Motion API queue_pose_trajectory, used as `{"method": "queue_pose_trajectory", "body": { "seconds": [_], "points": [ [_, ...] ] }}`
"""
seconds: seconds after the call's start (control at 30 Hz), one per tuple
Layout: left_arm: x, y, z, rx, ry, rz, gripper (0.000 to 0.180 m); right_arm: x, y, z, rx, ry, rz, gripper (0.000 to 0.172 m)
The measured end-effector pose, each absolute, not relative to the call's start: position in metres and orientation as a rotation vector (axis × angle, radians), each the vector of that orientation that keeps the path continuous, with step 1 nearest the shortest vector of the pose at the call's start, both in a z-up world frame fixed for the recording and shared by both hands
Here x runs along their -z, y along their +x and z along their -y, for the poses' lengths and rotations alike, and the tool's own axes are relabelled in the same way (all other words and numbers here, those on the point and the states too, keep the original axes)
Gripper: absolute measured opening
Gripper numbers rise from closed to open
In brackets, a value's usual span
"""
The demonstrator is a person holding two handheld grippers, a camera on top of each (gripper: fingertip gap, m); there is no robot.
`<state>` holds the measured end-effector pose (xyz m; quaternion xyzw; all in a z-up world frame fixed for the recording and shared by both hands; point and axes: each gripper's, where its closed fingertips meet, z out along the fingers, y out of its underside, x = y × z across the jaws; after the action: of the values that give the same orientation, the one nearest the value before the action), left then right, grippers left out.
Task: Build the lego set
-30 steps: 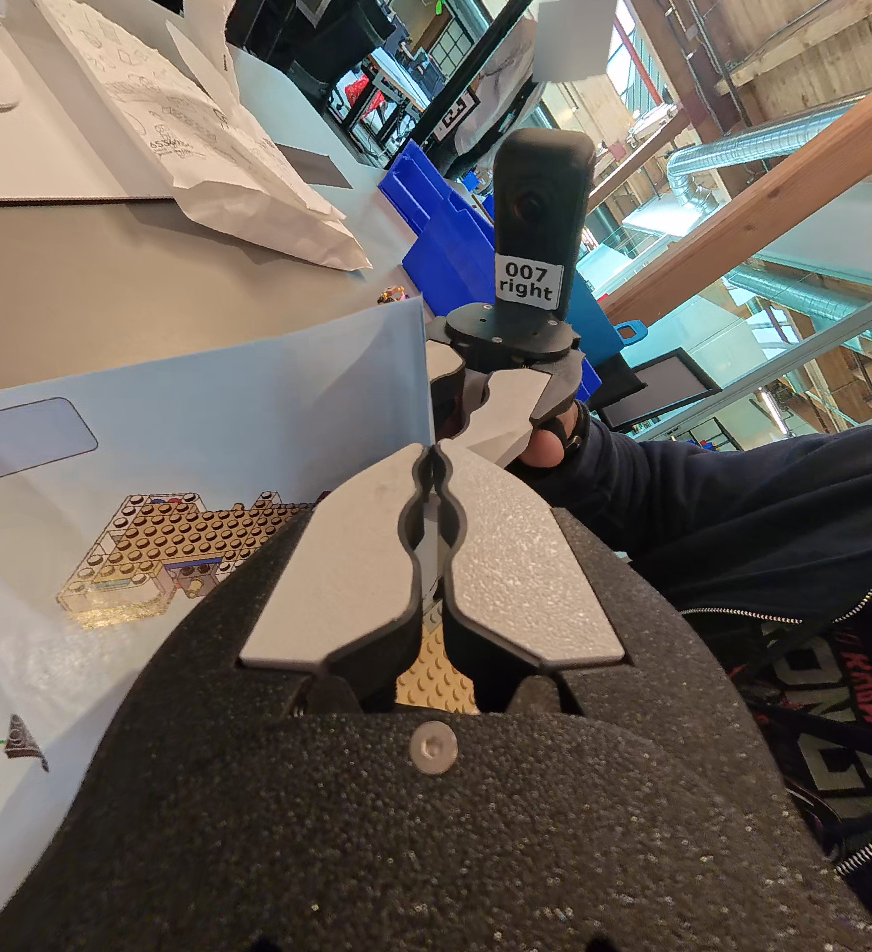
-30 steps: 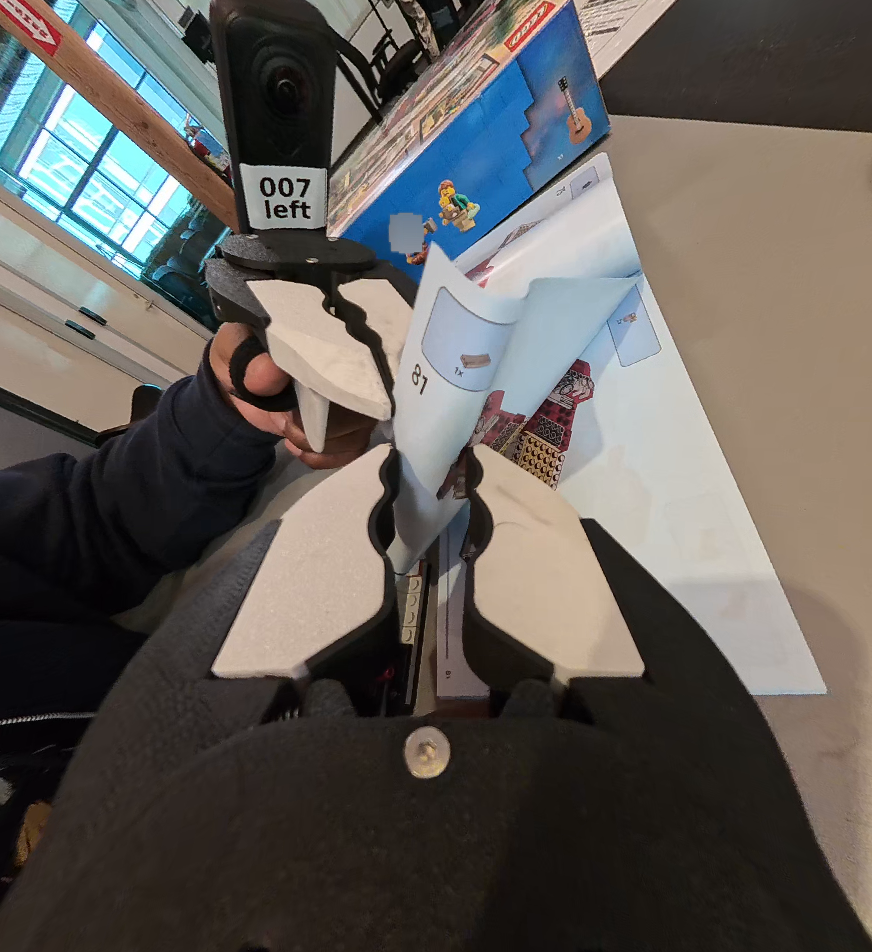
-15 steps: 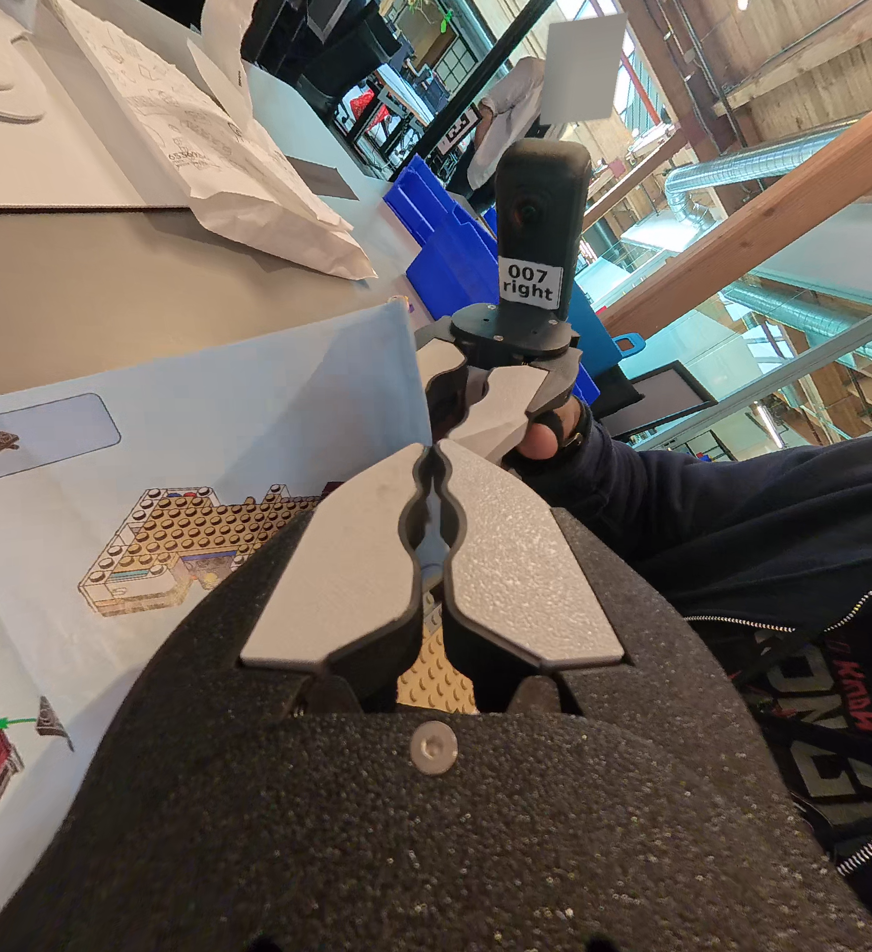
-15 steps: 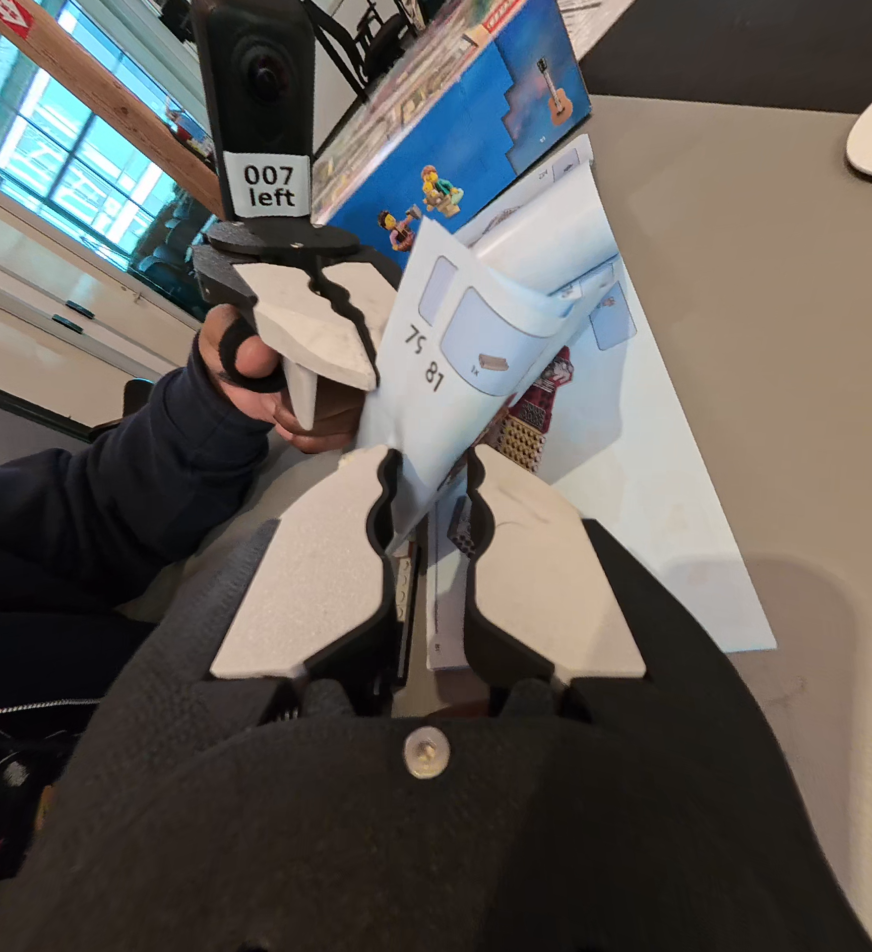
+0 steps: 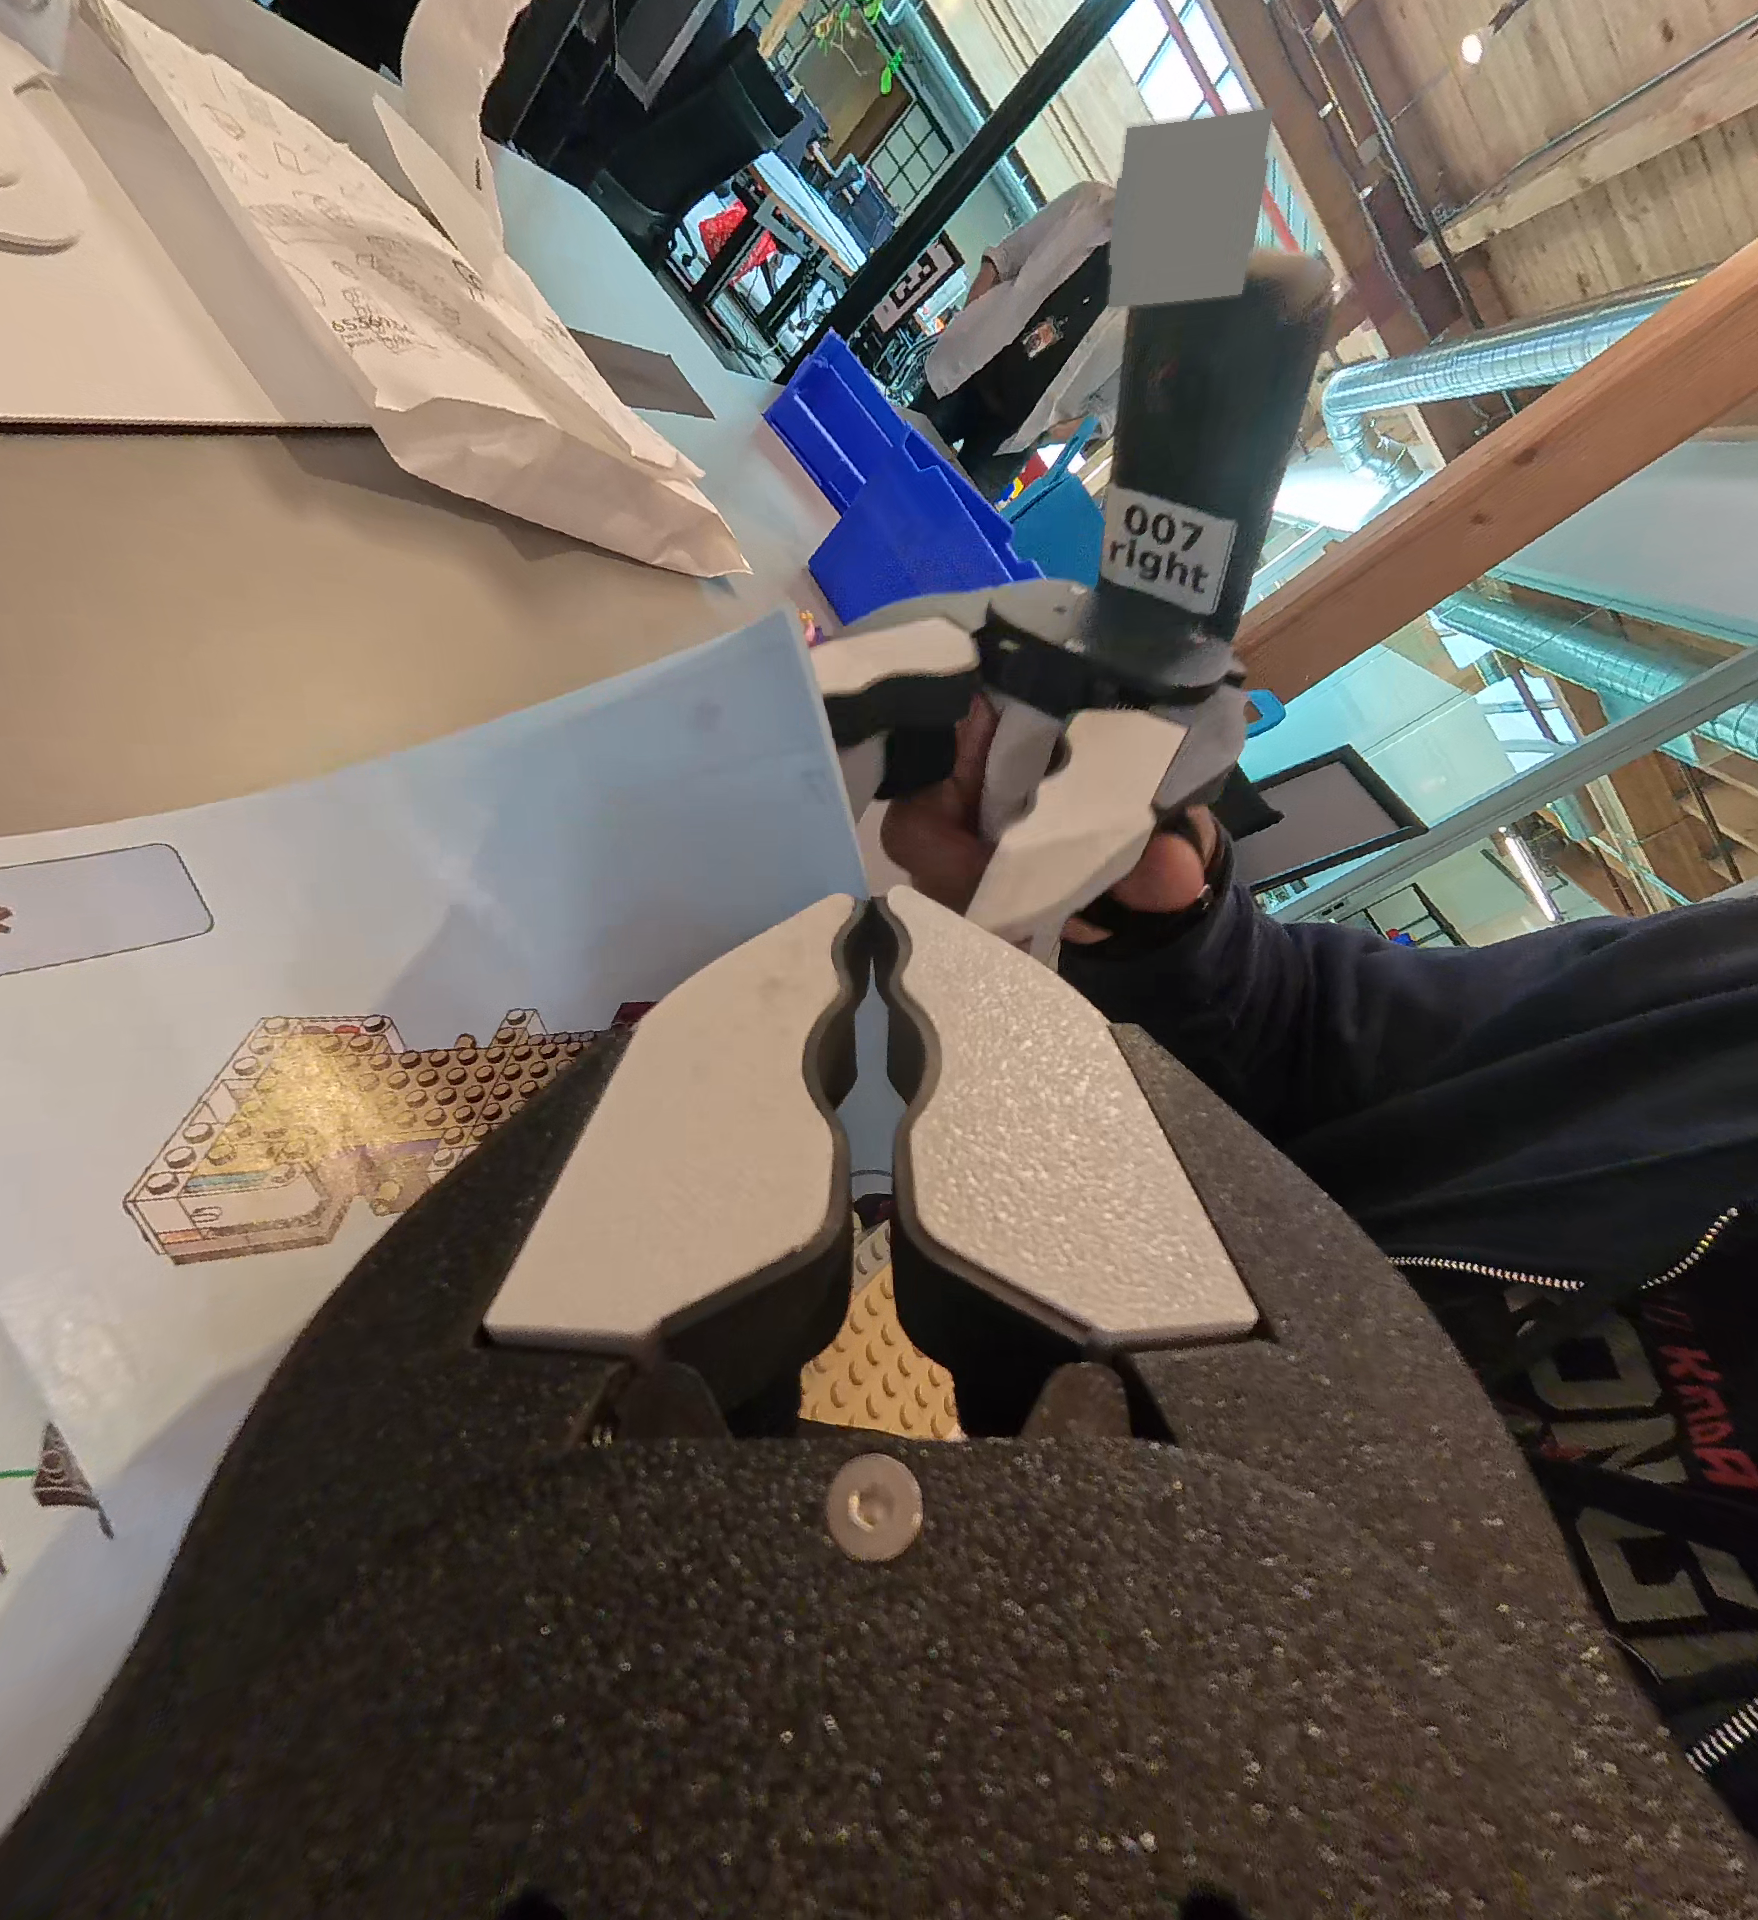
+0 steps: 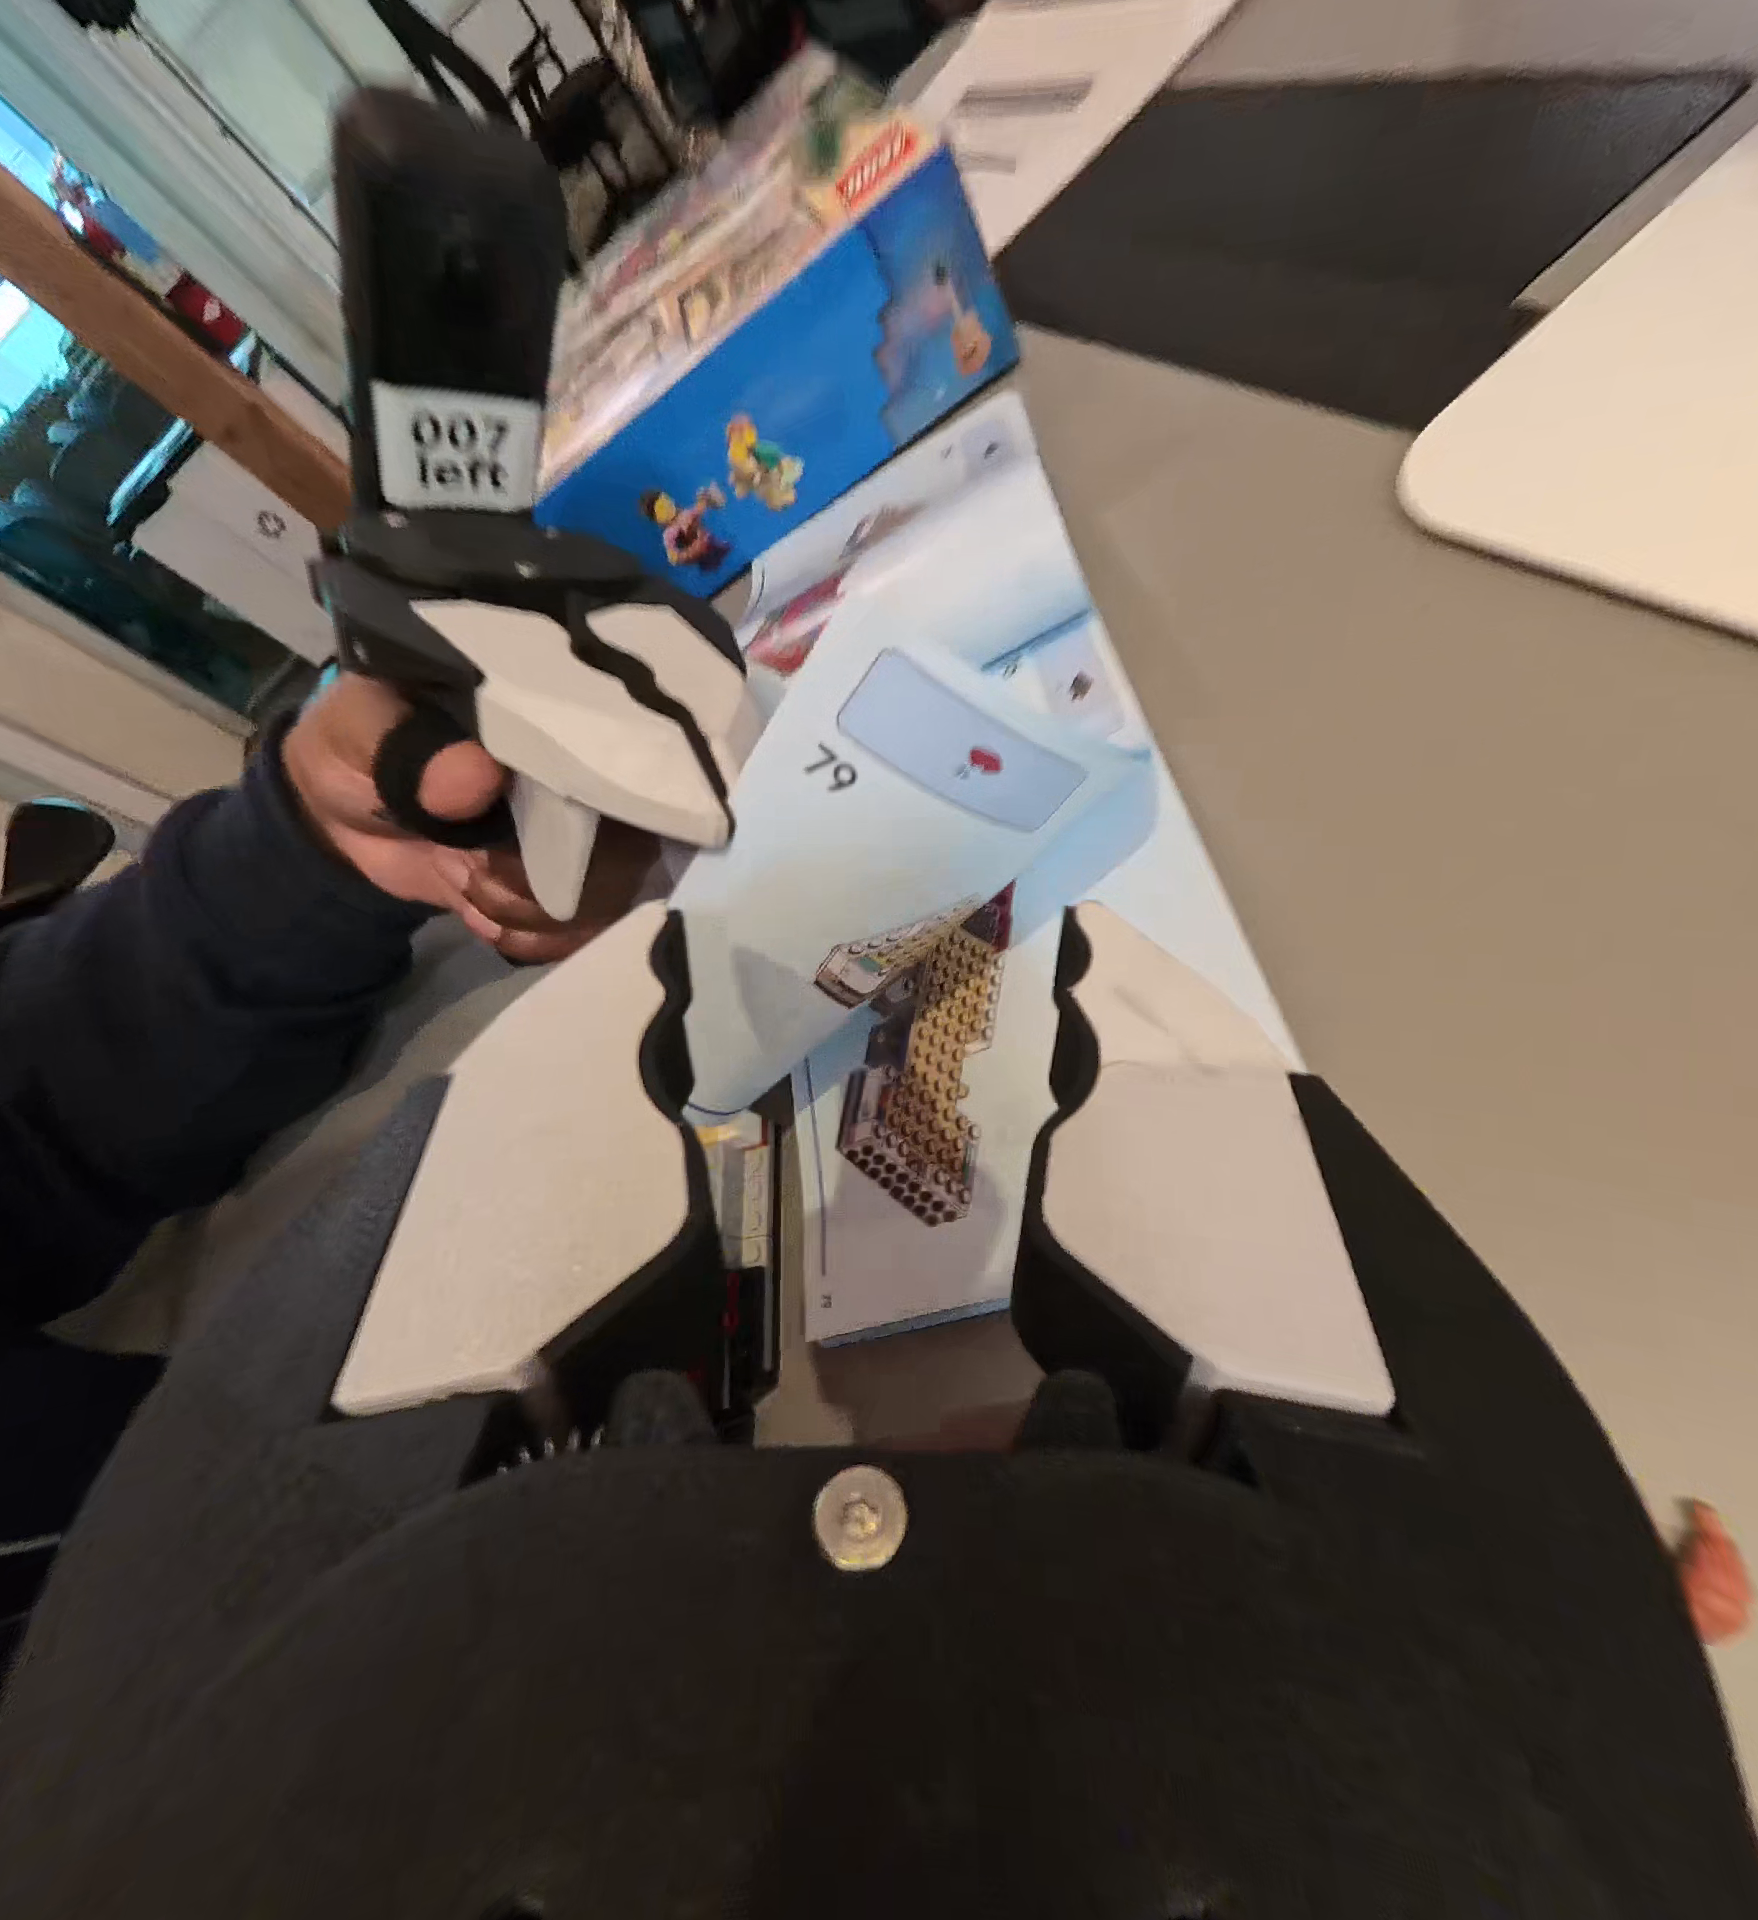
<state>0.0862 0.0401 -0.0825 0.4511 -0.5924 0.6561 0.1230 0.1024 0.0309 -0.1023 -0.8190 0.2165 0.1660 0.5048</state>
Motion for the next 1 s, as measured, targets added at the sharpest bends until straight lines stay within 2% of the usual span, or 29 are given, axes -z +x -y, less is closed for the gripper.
{"method": "queue_pose_trajectory", "body": {
  "seconds": [0.1,0.37,0.63,0.73,1.0],
  "points": [
    [0.083,0.086,-0.04,-1.911,1.317,1.729,0.0,0.118,0.09,-0.042,-0.453,-1.992,-0.531,0.072],
    [0.085,0.087,-0.04,-1.9,1.327,1.738,0.0,0.121,0.085,-0.047,-0.488,-1.974,-0.498,0.043],
    [0.083,0.087,-0.042,-1.908,1.329,1.734,0.0,0.114,0.085,-0.045,-0.535,-1.943,-0.478,0.035],
    [0.083,0.088,-0.043,-1.913,1.332,1.731,0.0,0.111,0.086,-0.044,-0.561,-1.917,-0.479,0.026],
    [0.082,0.088,-0.044,-1.916,1.336,1.723,0.0,0.108,0.086,-0.042,-0.616,-1.888,-0.492,0.025]
  ]
}}
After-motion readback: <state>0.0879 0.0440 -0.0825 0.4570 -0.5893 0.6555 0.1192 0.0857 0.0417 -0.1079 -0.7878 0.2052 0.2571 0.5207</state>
